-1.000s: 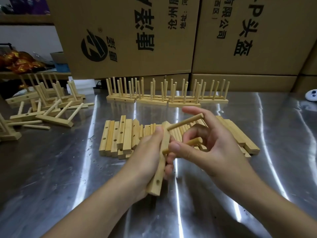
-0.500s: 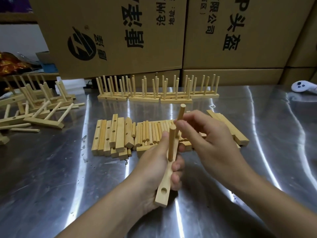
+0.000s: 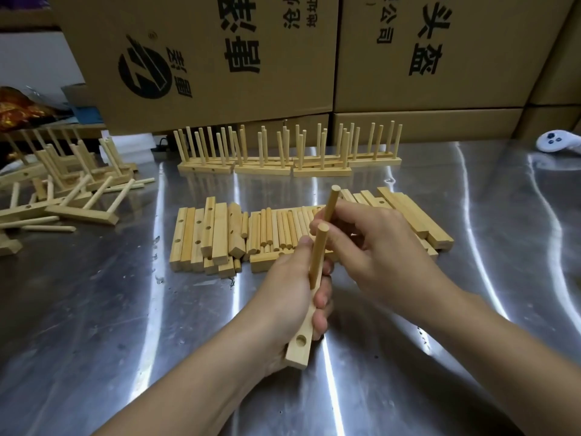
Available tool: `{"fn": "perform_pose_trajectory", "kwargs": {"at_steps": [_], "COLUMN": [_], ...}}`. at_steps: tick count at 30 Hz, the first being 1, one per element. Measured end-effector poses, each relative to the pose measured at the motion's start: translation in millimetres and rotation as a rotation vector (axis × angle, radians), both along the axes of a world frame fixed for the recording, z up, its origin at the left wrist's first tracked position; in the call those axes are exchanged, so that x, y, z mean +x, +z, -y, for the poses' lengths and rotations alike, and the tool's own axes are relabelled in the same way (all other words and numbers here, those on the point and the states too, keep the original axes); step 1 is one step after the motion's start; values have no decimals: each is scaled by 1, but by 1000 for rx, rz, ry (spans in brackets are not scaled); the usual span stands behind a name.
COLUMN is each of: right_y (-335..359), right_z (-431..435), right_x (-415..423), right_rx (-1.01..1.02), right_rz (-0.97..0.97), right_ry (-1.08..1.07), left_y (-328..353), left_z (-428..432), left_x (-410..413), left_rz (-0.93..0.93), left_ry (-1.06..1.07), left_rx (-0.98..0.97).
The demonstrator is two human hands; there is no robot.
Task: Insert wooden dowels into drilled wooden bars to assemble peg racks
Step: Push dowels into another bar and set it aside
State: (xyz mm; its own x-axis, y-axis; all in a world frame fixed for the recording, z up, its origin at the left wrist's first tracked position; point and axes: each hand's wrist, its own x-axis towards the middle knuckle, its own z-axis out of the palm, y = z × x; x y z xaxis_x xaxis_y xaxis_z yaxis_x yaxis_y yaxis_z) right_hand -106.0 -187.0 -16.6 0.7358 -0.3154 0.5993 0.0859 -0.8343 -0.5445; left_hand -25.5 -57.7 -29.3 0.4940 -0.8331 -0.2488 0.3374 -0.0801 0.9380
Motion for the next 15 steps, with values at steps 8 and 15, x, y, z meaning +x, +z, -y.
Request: {"fn": "perform_pose_trajectory", "kwargs": {"at_steps": [8, 15], "right_y": [2, 7], "right_z": [-10, -31], "right_x": [-5, -3], "right_rx": [167, 60], "right_rz": [129, 33], "right_ry": [6, 153], "left_y": [8, 11], "left_z": [3, -4], "left_x": [3, -1], "left_rz": [-244, -49], "left_ry": [113, 117], "left_rx": [-70, -80]}}
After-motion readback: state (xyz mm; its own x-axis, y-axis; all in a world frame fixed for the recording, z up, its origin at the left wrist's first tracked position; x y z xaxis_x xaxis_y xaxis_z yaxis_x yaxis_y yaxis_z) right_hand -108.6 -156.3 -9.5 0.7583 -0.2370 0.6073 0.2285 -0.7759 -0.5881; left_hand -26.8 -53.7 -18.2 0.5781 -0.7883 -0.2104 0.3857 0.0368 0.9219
